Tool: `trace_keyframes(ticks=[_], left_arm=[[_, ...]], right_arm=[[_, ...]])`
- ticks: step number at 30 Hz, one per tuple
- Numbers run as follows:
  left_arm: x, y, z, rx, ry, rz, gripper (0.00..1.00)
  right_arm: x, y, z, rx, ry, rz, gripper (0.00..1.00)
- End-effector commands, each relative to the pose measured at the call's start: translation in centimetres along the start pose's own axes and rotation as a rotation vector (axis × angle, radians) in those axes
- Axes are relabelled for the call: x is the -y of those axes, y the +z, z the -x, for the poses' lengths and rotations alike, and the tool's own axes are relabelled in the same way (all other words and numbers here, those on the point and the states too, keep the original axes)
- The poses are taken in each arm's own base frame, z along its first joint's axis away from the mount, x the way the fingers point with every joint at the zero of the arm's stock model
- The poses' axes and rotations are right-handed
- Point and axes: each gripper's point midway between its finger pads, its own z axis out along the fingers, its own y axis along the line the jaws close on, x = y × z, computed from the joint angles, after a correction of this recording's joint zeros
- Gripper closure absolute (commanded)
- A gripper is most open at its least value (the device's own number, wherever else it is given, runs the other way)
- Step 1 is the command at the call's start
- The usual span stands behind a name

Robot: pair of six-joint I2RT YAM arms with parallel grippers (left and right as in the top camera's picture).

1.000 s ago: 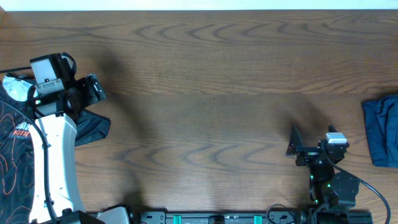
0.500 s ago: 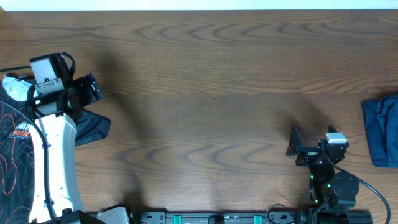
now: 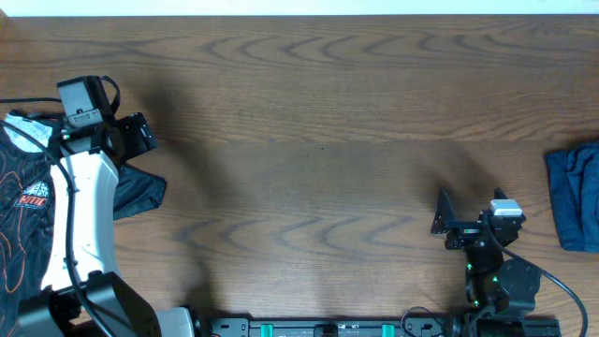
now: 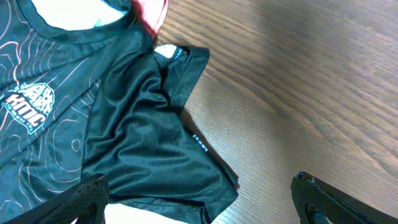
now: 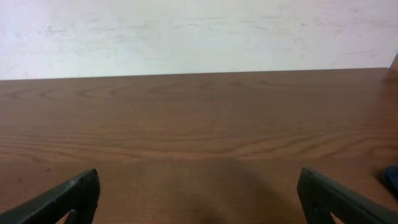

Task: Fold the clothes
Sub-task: 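Lower the left gripper and pinch the black jersey's sleeve edge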

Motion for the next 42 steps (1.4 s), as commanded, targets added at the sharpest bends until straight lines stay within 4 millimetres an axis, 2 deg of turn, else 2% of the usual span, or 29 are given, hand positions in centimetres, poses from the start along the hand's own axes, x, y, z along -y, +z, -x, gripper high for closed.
trace_keyframes(ticks=[1,7,14,27,42], left_arm=[[-1.0,-0.3,1.1,0.024,-0.025,0.021,0.05],[-2.9,-0.1,1.7,0.04,-0.077,0.046,0.05],[-4.1,0.2,2.0,0.046,-0.105,0.061,0.05],[-3.9,3.3,-0.2,-0.074,-0.088,0.075,0.05],[-4.0,3.1,-2.6,-0.172,-0.072,0.083,0.05]], right_arm=[[0.1,0.0,-0.1,0.002,-0.015,-0.003,0.01],[0.1,0.0,-0.1,0.002,-0.015,-0.003,0.01],[0.1,0.0,-0.1,0.002,-0.015,-0.003,0.01],[0.1,0.0,-0.1,0.002,-0.015,-0.003,0.01],[0.1,0.0,-0.1,0.002,-0.015,-0.003,0.01]])
